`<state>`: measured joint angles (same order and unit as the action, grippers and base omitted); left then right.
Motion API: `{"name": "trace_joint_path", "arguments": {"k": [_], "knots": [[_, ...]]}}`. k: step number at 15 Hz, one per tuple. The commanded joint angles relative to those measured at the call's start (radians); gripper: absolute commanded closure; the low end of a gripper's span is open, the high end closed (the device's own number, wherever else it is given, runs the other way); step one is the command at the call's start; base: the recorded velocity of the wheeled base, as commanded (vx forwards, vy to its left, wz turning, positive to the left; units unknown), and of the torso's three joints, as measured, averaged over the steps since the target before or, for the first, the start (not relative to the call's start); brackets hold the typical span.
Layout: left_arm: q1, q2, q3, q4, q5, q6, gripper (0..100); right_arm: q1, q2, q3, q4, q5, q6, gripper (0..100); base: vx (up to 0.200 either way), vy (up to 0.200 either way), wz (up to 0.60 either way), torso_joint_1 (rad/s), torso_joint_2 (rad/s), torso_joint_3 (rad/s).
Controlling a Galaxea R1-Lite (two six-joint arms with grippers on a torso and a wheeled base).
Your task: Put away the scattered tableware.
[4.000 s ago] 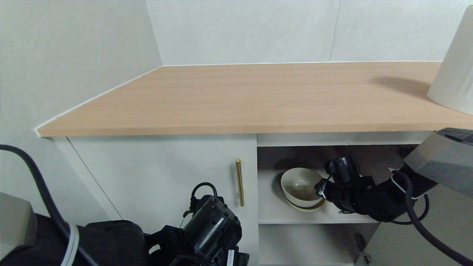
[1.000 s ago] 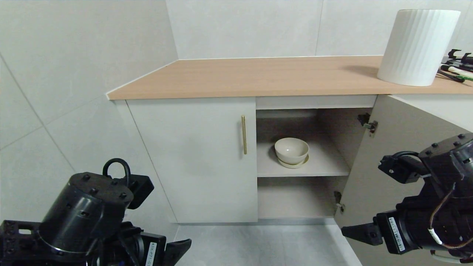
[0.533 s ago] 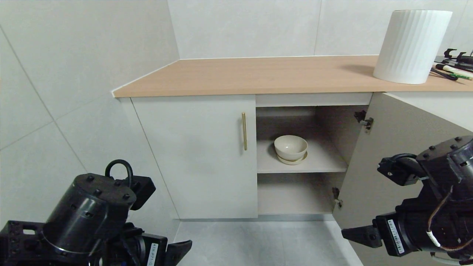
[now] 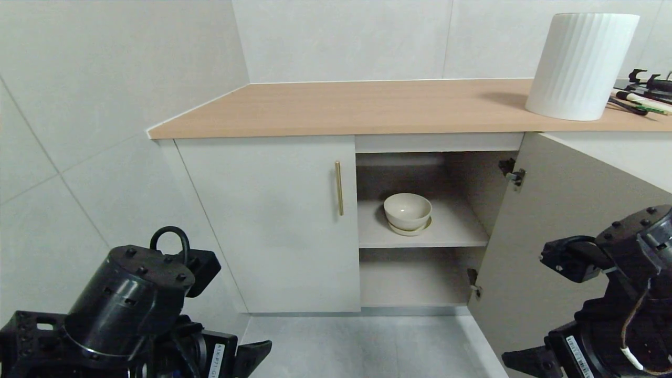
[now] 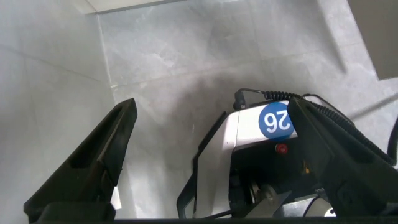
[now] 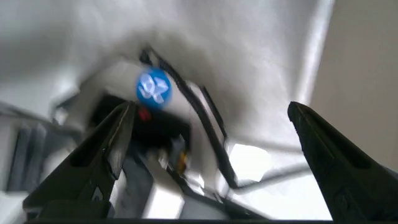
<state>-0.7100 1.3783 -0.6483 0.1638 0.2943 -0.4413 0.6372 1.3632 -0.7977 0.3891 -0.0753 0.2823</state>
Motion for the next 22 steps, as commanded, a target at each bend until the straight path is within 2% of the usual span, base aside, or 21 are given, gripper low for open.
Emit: {"name": "trace_joint_path", "arguments": {"k": [1, 2, 6, 8, 10, 12, 14, 15, 19, 22], "knots": [[0.000, 0.002, -0.001, 0.000, 0.000, -0.001, 0, 0.004, -0.042, -0.005, 0.051, 0.005, -0.038, 0, 0.000, -0.200, 0.00, 0.007, 0.01, 0.002], [0.000, 0.002, 0.001, 0.000, 0.000, -0.001, 0, 0.006, -0.056, -0.006, 0.080, 0.008, -0.055, 0, 0.000, -0.200, 0.00, 0.002, 0.00, 0.007], [0.000, 0.013, 0.001, 0.000, 0.000, -0.001, 0, 0.107, -0.253, -0.072, 0.367, 0.008, -0.155, 0, 0.000, -0.200, 0.00, 0.004, 0.00, 0.002], [0.000, 0.013, 0.001, 0.000, -0.001, -0.002, 0, 0.105, -0.314, -0.126, 0.505, -0.001, -0.192, 0, 0.000, -0.200, 0.00, 0.000, 0.00, 0.000], [0.000, 0.019, 0.001, 0.000, -0.001, -0.002, 0, 0.104, -0.360, -0.176, 0.588, -0.009, -0.193, 0, 0.000, -0.200, 0.00, 0.000, 0.00, 0.002], [0.000, 0.022, 0.007, 0.000, -0.001, -0.001, 0, 0.101, -0.383, -0.193, 0.611, -0.049, -0.192, 0, 0.000, 0.000, 0.00, 0.000, 0.00, 0.000], [0.000, 0.022, 0.007, -0.001, -0.001, -0.002, 0, 0.038, -0.377, -0.183, 0.609, -0.179, -0.192, 0, 0.000, 0.000, 0.00, 0.000, 0.00, 0.000], [0.000, 0.022, 0.007, -0.001, -0.001, -0.001, 0, 0.010, -0.377, -0.183, 0.608, -0.199, -0.192, 0, 0.000, 0.000, 0.00, 0.000, 0.00, 0.000], [0.000, 0.022, 0.007, -0.003, -0.001, -0.002, 0, -0.108, -0.360, -0.190, 0.599, -0.231, -0.196, 0, 0.000, 0.000, 0.00, 0.000, 0.00, 0.000], [0.000, 0.022, 0.007, -0.001, -0.001, -0.002, 0, -0.291, -0.286, -0.179, 0.522, -0.236, -0.252, 0, 0.000, 0.000, 0.00, 0.000, 0.00, 0.000]]}}
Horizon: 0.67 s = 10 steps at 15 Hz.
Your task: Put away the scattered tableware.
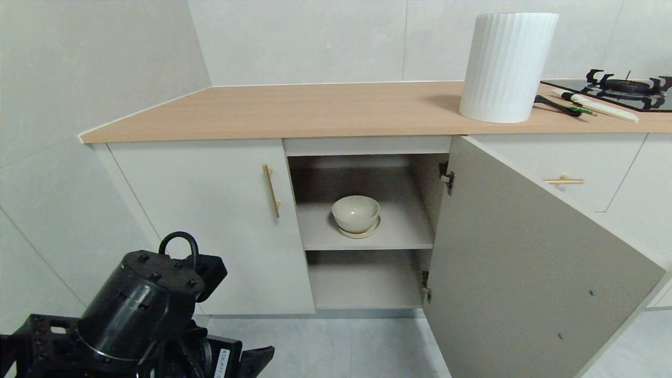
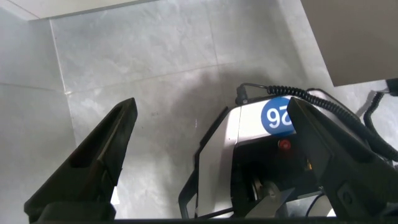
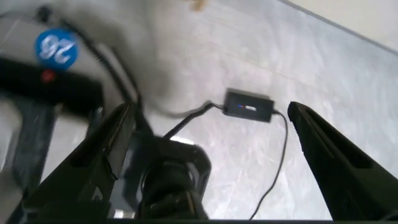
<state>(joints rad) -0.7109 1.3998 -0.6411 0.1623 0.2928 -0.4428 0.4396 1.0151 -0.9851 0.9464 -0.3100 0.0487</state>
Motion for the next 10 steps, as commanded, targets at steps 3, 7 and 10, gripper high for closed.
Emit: {"name": "trace_joint_path", "arguments": {"k": [3, 7, 10], "knots": [[0.001, -0.001, 0.000, -0.001, 0.000, -0.001, 0, -0.214, 0.128, 0.045, -0.133, -0.008, -0.046, 0, 0.000, 0.000, 0.00, 0.000, 0.00, 0.000], [0.001, 0.001, 0.000, -0.003, 0.000, -0.001, 0, -0.286, 0.166, 0.095, -0.339, -0.031, -0.050, 0, 0.000, 0.000, 0.00, 0.000, 0.00, 0.000], [0.001, 0.001, 0.000, -0.004, 0.000, -0.001, 0, -0.289, 0.174, 0.109, -0.408, -0.029, -0.047, 0, 0.000, 0.000, 0.00, 0.000, 0.00, 0.000]]}}
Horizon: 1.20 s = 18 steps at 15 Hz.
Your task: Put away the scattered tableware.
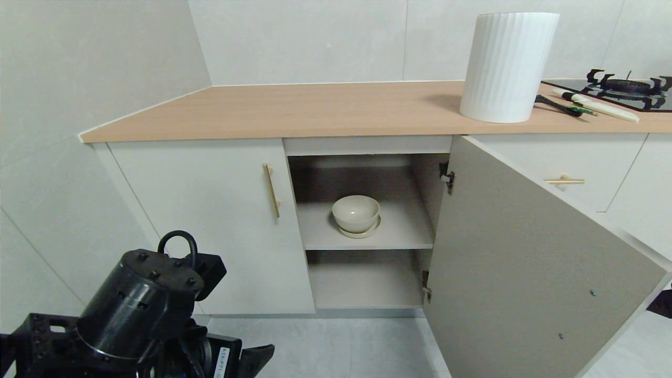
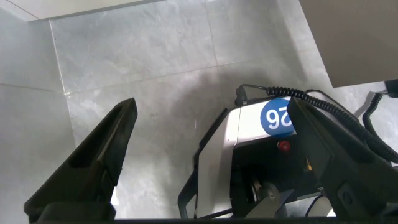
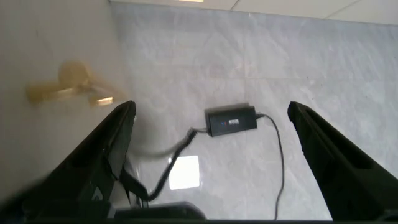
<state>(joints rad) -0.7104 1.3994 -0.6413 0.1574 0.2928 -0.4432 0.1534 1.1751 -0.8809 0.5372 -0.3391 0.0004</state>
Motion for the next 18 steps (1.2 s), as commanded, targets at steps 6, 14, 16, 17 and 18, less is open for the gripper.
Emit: {"name": "trace_joint_path", "arguments": {"k": [6, 14, 16, 17, 18], "knots": [[0.000, 0.001, 0.000, 0.001, 0.000, 0.000, 0, -0.011, 0.060, 0.059, -0.135, 0.011, 0.003, 0, 0.000, 0.000, 0.00, 0.000, 0.00, 0.000], [0.000, 0.001, -0.001, 0.002, 0.000, 0.000, 0, 0.012, 0.067, 0.072, -0.161, 0.177, 0.003, 0, 0.000, 0.000, 0.00, 0.000, 0.00, 0.000], [0.000, 0.001, -0.001, 0.001, 0.000, 0.000, 0, 0.041, 0.067, 0.082, -0.163, 0.239, 0.004, 0, 0.000, 0.000, 0.00, 0.000, 0.00, 0.000], [0.000, 0.001, -0.001, 0.002, 0.000, 0.000, 0, 0.058, 0.067, 0.086, -0.169, 0.255, 0.004, 0, 0.000, 0.000, 0.00, 0.000, 0.00, 0.000], [0.000, 0.001, -0.001, 0.002, 0.000, 0.000, 0, 0.072, 0.074, 0.095, -0.180, 0.266, 0.006, 0, 0.000, 0.000, 0.00, 0.000, 0.00, 0.000]]}}
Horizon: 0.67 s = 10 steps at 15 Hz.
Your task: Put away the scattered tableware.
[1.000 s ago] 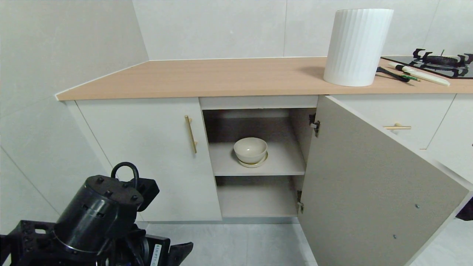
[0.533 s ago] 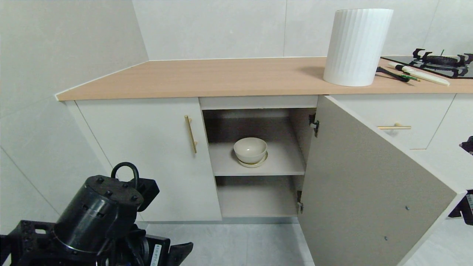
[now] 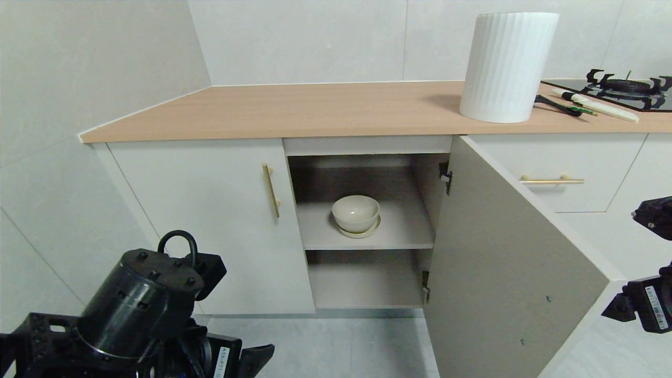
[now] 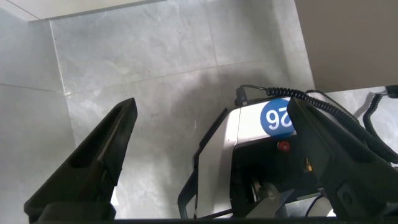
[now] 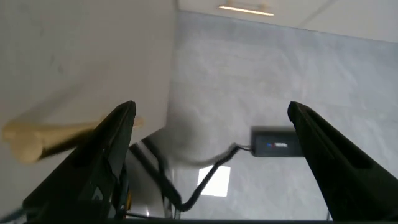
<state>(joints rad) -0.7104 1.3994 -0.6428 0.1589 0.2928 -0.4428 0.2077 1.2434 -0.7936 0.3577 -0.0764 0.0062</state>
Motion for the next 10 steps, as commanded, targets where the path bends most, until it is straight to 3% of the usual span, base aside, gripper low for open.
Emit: {"name": "trace_joint_path", "arguments": {"k": [1, 5, 10], "knots": [[0.000, 0.001, 0.000, -0.001, 0.000, -0.001, 0, 0.030, 0.018, 0.027, -0.034, 0.007, 0.001, 0, 0.000, 0.000, 0.00, 0.000, 0.00, 0.000], [0.000, 0.001, 0.000, -0.001, 0.000, -0.001, 0, 0.084, 0.057, 0.108, -0.209, 0.009, 0.025, 0, 0.000, 0.000, 0.00, 0.000, 0.00, 0.000], [0.000, 0.001, 0.002, 0.001, 0.002, 0.001, 0, 0.130, 0.096, 0.128, -0.282, 0.024, 0.087, 0, 0.000, 0.000, 0.00, 0.000, 0.00, 0.000]]}}
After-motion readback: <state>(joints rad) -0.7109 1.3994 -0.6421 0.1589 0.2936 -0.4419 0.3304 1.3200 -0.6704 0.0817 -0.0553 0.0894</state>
